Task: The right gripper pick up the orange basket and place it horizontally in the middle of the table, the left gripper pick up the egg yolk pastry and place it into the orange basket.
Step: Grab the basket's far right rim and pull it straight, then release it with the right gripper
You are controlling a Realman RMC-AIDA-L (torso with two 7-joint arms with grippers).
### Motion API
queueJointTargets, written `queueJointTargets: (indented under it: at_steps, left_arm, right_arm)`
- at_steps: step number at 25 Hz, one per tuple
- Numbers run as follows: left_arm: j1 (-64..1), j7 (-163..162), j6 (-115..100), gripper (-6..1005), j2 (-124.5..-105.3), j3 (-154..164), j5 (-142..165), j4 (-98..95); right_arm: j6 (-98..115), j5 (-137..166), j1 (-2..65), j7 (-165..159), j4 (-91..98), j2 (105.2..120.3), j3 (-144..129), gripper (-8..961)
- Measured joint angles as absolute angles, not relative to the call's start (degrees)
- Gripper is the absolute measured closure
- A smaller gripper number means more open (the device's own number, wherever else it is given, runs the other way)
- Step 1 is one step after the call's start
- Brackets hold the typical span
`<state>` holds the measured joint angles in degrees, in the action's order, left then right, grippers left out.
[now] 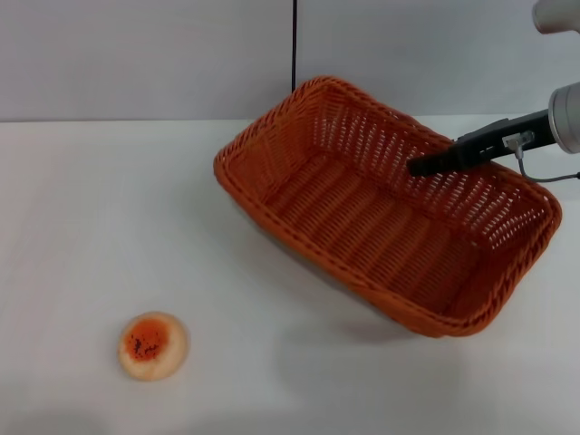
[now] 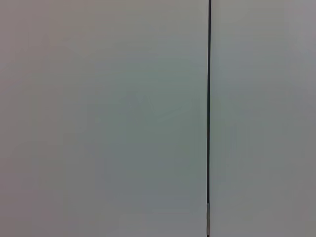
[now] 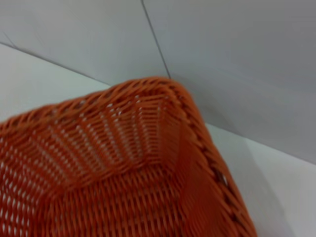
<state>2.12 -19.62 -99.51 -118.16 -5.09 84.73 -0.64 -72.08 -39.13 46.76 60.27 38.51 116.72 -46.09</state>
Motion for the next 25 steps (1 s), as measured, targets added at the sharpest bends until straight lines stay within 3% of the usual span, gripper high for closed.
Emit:
queueJointTargets:
  at_steps: [5,15,19,25]
  left_arm:
    - [2.11,-19.62,-99.58,218,-118.14,-5.10,84.73,-0.70]
    - [2.19,-19.60,-99.59,218,-118.13,-5.09,84.73,-0.70]
    - [2.21,-19.60,-99.65,218,-118.18,-5.10,84.73,-0.70]
    - [2.72,-19.60,-100.10,218,-118.21,-5.10,84.73,-0.70]
  right_arm:
    - [-71.98,-39.08,46.57,60.42,38.74,116.73,-46.83,209]
    - [-72.34,-38.95,46.85,61.07,40.78,116.82,-47.71,669]
    - [-73.63,-38.89,47.02,62.47,42.27,116.80,-51.46,799]
    - [-74.56,-37.25,46.86,66.05,49.17,116.91,-66.36,797]
